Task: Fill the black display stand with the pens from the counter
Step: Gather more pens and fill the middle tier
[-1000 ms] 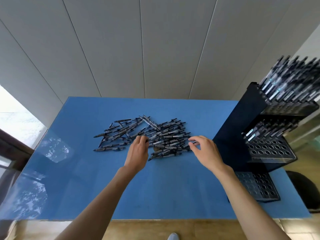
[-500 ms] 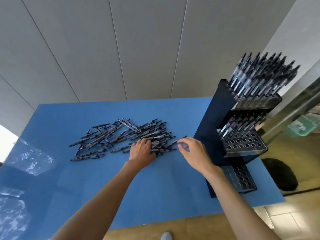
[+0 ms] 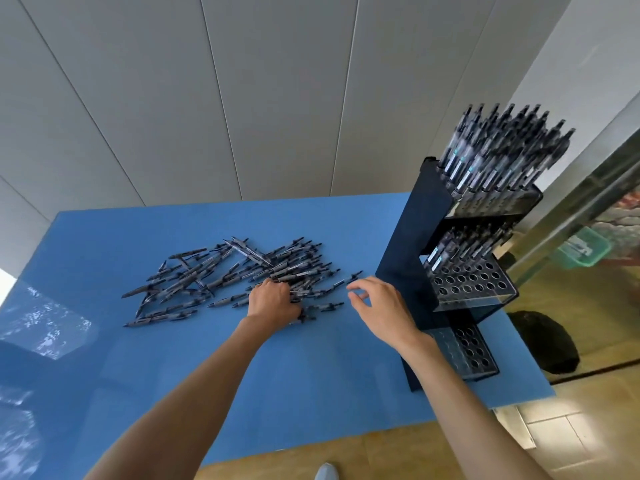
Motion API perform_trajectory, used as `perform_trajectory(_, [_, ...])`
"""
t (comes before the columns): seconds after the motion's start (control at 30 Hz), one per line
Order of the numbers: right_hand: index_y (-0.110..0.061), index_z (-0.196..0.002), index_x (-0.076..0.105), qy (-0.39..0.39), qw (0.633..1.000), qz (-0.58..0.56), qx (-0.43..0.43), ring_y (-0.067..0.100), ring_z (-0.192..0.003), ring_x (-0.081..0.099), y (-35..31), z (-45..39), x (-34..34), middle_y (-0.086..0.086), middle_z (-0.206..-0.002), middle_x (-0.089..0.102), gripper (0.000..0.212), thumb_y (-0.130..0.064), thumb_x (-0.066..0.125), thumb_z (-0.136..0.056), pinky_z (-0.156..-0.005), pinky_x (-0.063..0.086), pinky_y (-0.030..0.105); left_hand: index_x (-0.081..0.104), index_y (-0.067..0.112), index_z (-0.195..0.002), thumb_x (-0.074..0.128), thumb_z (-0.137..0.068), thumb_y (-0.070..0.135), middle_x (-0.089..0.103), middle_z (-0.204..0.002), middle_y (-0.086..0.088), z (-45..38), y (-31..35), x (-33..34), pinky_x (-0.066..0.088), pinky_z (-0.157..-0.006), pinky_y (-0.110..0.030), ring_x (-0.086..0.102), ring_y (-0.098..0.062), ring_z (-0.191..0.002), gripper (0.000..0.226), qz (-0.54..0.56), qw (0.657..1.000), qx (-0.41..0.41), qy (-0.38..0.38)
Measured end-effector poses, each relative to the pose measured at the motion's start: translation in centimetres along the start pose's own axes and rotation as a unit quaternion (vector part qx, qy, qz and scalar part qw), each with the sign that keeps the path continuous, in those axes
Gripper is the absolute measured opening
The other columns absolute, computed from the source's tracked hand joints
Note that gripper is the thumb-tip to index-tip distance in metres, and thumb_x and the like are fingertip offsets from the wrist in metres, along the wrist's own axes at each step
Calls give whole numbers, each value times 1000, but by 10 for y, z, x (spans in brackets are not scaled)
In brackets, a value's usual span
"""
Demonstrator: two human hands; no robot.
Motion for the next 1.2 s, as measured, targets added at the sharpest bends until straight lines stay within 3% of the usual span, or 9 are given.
perform_trajectory(0.13, [-24, -118, 68, -10, 1000, 3, -4, 5, -101, 63, -9, -3, 7, -9, -115, 63, 22, -30, 55, -102, -89, 53, 33, 47, 16, -69, 56, -88, 30, 52, -65, -3, 9, -23, -7, 36, -50, -28, 47, -23, -61, 25, 133, 990, -51, 21])
perform_trajectory(0.27, [-23, -118, 68, -16, 1000, 11, -18, 5, -102, 63, -25, -6, 15, -10, -115, 63, 22, -29, 54, -102, -88, 51, 30, 61, 13, -66, 53, -90, 34, 64, -68, -1, 22, -52, -15, 48, -76, -36, 54, -22, -83, 33, 289, 952, -90, 45])
perform_trajectory(0.4, [-24, -118, 68, -18, 999, 17, -28, 5, -99, 63, -41, -6, 28, -11, -115, 64, 22, -30, 54, -102, -88, 52, 32, 63, -3, -80, 53, -99, 5, 72, -75, -24, 46, -69, -12, 54, -79, -35, 69, -18, -65, 24, 602, 793, -95, -8])
perform_trajectory(0.5, [-25, -118, 68, -26, 999, 18, -36, 4, -98, 64, -53, -3, 41, -12, -115, 64, 22, -31, 54, -102, -86, 54, 32, 53, 5, -97, 55, -102, 3, 66, -73, -19, 63, -91, -8, 55, -66, -37, 64, -27, -62, 6, 656, 748, -94, 39])
perform_trajectory(0.6, [-26, -117, 69, -28, 998, 19, -46, 3, -95, 64, -67, -1, 52, -11, -114, 65, 21, -31, 55, -101, -84, 55, 32, 51, 11, -98, 61, -102, 15, 68, -79, -11, 79, -107, -2, 48, -55, -35, 58, -23, -60, 12, 611, 781, -100, 81])
perform_trajectory(0.8, [-25, -116, 69, -7, 999, 8, -38, 4, -93, 64, -75, 2, 60, -10, -114, 65, 21, -30, 56, -101, -83, 56, 33, 60, 19, -105, 65, -99, 28, 61, -87, 0, 89, -86, 10, 38, -59, -35, 56, -27, -76, 11, 265, 960, 46, 83])
perform_trajectory(0.97, [-26, -113, 70, 17, 1000, 8, -18, 3, -91, 64, -66, 12, 57, -11, -111, 65, 18, -29, 58, -100, -81, 55, 31, 61, 28, -127, 64, -98, 38, 55, -127, 7, 92, -43, 32, 49, -67, -35, 63, -26, -99, 31, 103, 980, 166, 48])
perform_trajectory(1.1, [-27, -113, 70, 21, 1000, 11, -2, 0, -93, 64, -52, 26, 57, -13, -113, 65, 18, -29, 58, -100, -83, 54, 28, 56, 20, -127, 55, -101, 23, 57, -119, -3, 92, -34, 50, 50, -66, -43, 62, -34, -90, 27, 1, 985, 170, 3])
perform_trajectory(1.2, [-26, -114, 70, 16, 1000, 15, 10, 0, -94, 63, -46, 34, 59, -12, -112, 66, 18, -28, 58, -100, -81, 51, 23, 52, 12, -110, 53, -99, 35, 61, -109, -8, 97, -38, 51, 46, -69, -41, 61, -33, -91, 26, -37, 986, 157, -32])
Point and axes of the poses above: each hand's wrist, its own z-axis away from the middle knuckle, its own x-axis out of the palm, y = z × x, the point moved 7 cm from there along -z, towards the middle knuckle
